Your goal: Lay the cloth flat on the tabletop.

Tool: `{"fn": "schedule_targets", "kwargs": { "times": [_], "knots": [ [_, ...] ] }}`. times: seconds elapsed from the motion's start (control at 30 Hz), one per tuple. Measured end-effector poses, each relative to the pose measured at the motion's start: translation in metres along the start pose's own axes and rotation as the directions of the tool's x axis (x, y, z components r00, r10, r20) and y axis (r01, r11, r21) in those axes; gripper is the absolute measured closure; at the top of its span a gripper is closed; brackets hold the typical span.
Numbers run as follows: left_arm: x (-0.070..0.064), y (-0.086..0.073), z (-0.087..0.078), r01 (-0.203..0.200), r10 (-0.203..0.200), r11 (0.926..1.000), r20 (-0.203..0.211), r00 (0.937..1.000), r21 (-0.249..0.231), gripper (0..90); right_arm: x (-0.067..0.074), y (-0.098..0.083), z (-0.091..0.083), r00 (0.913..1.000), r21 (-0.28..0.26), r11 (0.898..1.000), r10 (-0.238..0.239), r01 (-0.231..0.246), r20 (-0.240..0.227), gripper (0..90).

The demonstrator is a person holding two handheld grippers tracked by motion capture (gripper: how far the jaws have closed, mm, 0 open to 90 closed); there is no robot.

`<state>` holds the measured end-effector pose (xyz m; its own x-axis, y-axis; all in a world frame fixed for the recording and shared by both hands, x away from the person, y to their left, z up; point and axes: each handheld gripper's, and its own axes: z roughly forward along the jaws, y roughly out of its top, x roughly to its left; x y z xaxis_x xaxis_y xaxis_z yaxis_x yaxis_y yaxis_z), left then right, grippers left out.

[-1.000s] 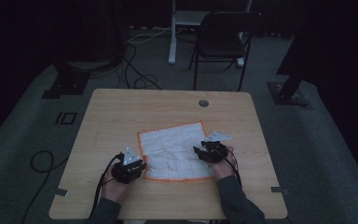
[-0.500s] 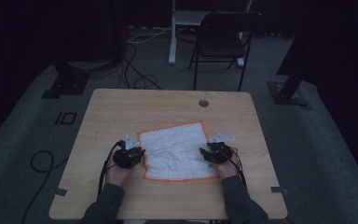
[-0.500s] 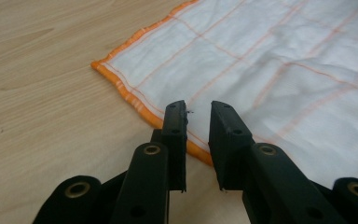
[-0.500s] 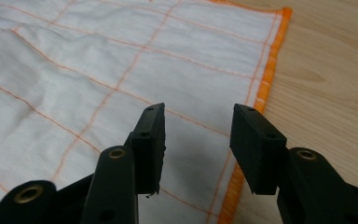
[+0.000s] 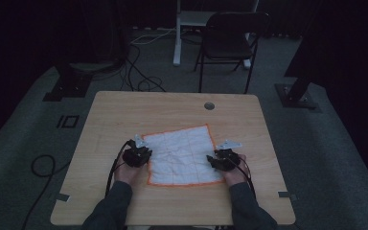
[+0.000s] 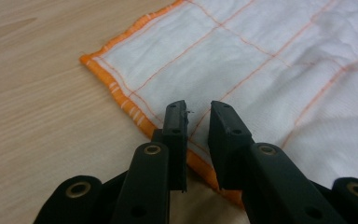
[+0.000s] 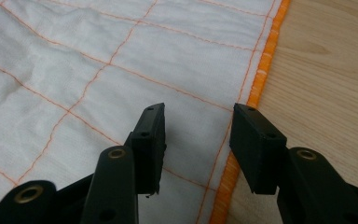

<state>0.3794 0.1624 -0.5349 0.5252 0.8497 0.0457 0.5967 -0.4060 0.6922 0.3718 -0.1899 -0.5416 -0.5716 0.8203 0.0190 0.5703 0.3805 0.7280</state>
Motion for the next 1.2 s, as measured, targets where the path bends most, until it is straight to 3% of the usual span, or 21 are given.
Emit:
{"fn": "schedule_targets", "kwargs": {
  "times": [0.27, 0.73, 1.0, 1.2],
  "knots": [
    [0.010, 0.009, 0.010, -0.001, 0.001, 1.0000, -0.006, 1.0000, -0.007, 77.5, 0.006, -0.005, -0.005, 0.9997, 0.004, 1.000, -0.004, 0.003, 0.022, 55.1],
    [0.016, 0.016, 0.020, -0.004, 0.004, 0.9996, 0.002, 1.0000, -0.026, 76.1, 0.019, -0.020, -0.021, 0.9992, 0.008, 1.000, 0.013, -0.013, 0.037, 55.0],
    [0.013, 0.015, 0.018, -0.003, 0.003, 0.9997, 0.010, 0.9999, -0.024, 73.8, 0.019, -0.021, -0.022, 0.9988, 0.010, 1.000, 0.014, -0.015, 0.046, 55.1],
    [0.007, 0.012, 0.005, -0.001, 0.003, 0.9992, 0.042, 0.9991, -0.039, 67.7, 0.020, -0.022, -0.024, 0.9981, 0.016, 0.999, 0.028, -0.029, 0.054, 55.1]
  ]
}}
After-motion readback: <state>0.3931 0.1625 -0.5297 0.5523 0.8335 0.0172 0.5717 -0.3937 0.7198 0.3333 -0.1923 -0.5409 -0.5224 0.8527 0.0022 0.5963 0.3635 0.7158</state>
